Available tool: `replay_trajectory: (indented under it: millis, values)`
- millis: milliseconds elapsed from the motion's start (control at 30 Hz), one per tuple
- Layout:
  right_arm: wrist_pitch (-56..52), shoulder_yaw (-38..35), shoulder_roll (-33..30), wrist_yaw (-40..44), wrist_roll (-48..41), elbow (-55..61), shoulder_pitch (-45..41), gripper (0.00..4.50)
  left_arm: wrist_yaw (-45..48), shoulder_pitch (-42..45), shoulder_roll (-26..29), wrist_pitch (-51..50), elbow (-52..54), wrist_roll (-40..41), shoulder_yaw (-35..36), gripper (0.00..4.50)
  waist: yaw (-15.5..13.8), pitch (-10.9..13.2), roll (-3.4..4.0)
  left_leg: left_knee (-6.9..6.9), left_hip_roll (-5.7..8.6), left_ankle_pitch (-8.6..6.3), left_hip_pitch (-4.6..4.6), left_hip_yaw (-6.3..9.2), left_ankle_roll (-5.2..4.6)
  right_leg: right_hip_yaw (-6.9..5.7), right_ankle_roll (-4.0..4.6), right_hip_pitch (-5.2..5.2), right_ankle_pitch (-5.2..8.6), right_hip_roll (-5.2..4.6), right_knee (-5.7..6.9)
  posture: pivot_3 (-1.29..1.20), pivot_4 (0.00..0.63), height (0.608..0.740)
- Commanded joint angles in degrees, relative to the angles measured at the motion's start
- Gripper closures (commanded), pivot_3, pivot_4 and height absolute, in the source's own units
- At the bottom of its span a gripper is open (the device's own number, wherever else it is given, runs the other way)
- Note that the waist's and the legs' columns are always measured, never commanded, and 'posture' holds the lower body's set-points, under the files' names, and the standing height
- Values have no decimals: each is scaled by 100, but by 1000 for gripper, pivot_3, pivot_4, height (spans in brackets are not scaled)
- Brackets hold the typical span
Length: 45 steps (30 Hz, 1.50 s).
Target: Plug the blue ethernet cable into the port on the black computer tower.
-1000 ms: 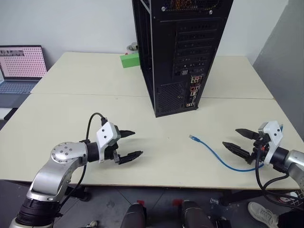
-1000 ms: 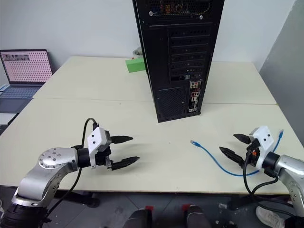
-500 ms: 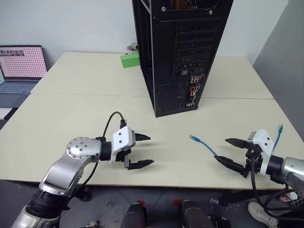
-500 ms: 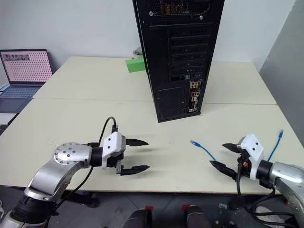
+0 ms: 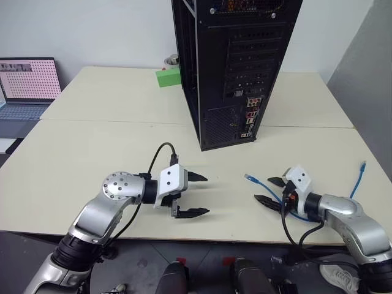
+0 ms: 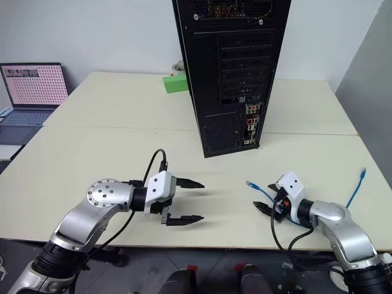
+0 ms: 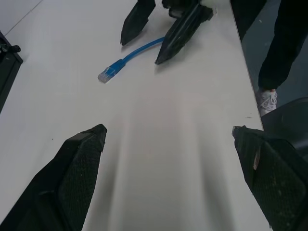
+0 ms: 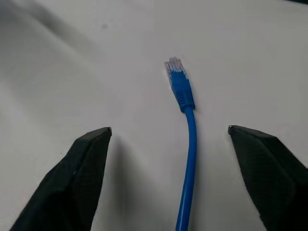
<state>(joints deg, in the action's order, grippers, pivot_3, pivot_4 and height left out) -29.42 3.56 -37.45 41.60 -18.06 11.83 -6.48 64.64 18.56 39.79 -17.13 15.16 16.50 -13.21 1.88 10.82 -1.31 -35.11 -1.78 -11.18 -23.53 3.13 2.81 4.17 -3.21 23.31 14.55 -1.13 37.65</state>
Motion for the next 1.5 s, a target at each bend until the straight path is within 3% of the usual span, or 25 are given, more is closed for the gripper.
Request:
replay_trajectory:
  millis: [33,400,1000,1100,1500]
  values:
    - [228,24,-23,41,216,-82,-163,1515,-12,70,-57,12,138,21,0,0,2,0,0,0,0,0,0,0,0,0,0,0,0,0,1,0,150,740]
    - [202,13,-57,310,269,-127,-281,4390,-202,367,-366,211,-444,-326,-64,0,-1,0,0,-3,0,0,2,1,0,0,-3,-1,-2,1,4,0,150,740]
    - [-132,806,-252,828,367,1185,-887,4451,179,1203,-1038,452,-1733,-620,-519,0,0,0,0,-7,1,0,-1,7,0,-4,-32,-1,-18,4,7,0,150,740]
    - [-125,864,-254,844,398,1216,-961,4500,333,1235,-1067,488,-1813,-601,-545,411,2,0,0,-6,1,0,-1,7,0,-4,-32,0,-19,4,8,0,150,740]
    - [-114,1012,-288,892,450,1300,-1041,4500,433,1279,-1176,619,-1947,-632,-504,3079,-1,0,0,-8,1,0,-1,8,0,-4,-33,0,-19,4,10,0,150,740]
